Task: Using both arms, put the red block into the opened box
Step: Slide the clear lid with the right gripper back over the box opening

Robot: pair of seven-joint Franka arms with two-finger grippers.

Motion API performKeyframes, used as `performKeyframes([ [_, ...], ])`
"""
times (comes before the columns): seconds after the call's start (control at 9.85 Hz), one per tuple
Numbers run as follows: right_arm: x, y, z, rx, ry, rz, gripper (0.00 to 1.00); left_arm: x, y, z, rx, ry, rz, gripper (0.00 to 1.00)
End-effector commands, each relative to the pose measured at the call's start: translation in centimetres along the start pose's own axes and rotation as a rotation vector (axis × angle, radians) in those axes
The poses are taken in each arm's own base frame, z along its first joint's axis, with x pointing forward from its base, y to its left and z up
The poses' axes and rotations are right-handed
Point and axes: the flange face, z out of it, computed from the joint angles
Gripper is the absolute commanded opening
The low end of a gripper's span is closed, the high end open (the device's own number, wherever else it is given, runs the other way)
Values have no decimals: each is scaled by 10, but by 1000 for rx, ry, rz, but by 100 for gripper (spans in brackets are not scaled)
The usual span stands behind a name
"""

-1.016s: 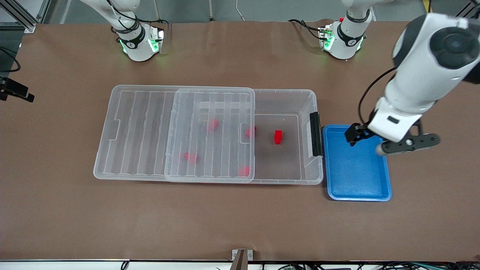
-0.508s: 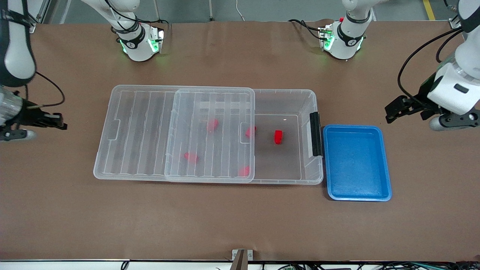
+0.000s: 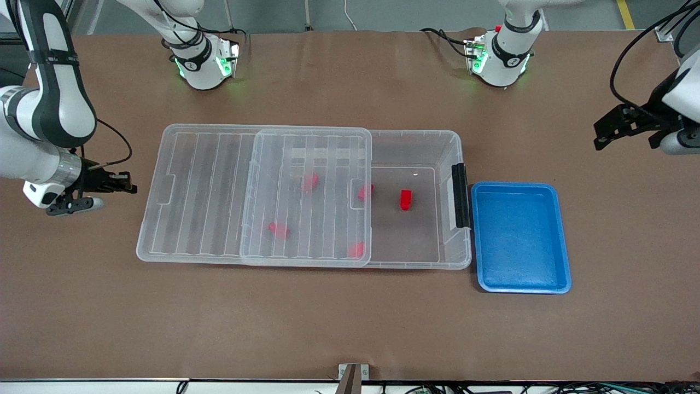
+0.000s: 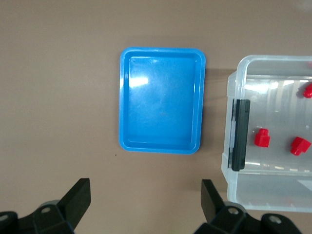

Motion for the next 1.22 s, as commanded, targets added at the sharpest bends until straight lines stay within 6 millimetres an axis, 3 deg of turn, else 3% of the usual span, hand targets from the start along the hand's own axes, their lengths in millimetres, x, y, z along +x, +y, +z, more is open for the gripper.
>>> performKeyframes([
  [0.0,-3,-12,9,38,-2,-9,0,-20,-2,14,-13,-50,19,100],
  [0.3,2,-28,19,108,-11,14,0,-17,4,16,-14,-53,27,100],
  [1.12,25,-108,27,112,-30,90,0,-16,9,22,-55,-69,-4,100],
])
